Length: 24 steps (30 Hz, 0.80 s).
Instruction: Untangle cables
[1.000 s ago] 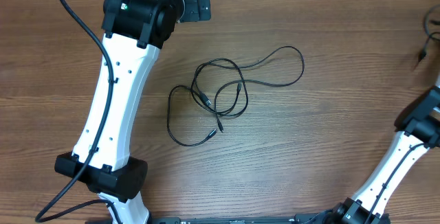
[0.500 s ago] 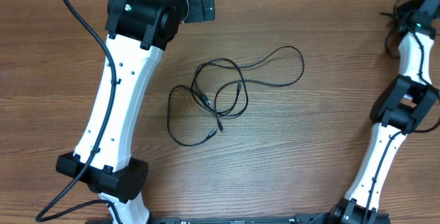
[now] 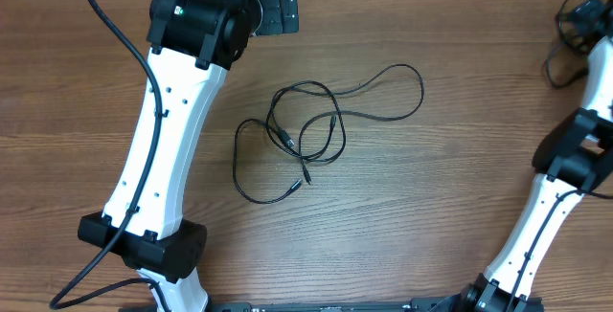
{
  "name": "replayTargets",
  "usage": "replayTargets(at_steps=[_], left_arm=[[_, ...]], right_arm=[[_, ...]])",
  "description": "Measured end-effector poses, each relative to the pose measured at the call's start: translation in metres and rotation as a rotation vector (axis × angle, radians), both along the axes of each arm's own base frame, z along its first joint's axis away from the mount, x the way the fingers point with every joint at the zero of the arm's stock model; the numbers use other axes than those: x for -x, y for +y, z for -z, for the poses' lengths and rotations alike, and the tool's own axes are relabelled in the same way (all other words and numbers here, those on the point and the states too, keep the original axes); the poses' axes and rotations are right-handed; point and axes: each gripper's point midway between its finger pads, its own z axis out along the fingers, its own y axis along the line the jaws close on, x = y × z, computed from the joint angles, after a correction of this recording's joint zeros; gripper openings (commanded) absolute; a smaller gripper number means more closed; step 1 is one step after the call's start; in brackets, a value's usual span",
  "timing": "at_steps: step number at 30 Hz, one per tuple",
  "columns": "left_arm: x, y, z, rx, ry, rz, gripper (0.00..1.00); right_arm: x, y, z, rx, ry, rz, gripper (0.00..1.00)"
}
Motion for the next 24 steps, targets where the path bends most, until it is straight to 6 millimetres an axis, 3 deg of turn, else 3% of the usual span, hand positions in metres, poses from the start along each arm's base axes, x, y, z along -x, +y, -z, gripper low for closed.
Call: replayTargets(at_steps=[2,5,8,10,12,16,20,24], left_arm=[[0.003,0.001,0.002,0.0,0.015,-0.006,1.0],[0.009,0.006,0.008,-0.02,0.046,-0.018,1.0],[0.012,0.011,0.011,-0.041,0.064,-0.038,1.0],[0.013,0.013,0.012,-0.047,0.069,-0.046,1.0],[0.014,0.014,0.013,-0.048,0.071,-0.055,1.0],[0.014,0.016,0.012,-0.052,0.069,-0.063,1.0],[0.012,0.016,0.011,-0.053,0.061,-0.067,1.0],[0.012,0.016,0.011,-0.053,0.062,-0.067,1.0]], right_arm=[[0.01,0.01,-0.041,0.002,-0.001,-0.011,1.0],[0.02,0.039,-0.126,0.004,-0.076,-0.065,1.0],[0.026,0.079,-0.181,-0.033,-0.141,-0.162,1.0],[0.035,0.115,-0.196,-0.103,-0.132,-0.243,1.0],[0.049,0.156,-0.185,-0.213,-0.053,-0.318,1.0],[0.072,0.23,-0.136,-0.412,0.164,-0.465,1.0],[0.075,0.295,-0.106,-0.427,0.305,-0.7,1.0],[0.084,0.354,-0.093,-0.366,0.418,-0.891,1.0]])
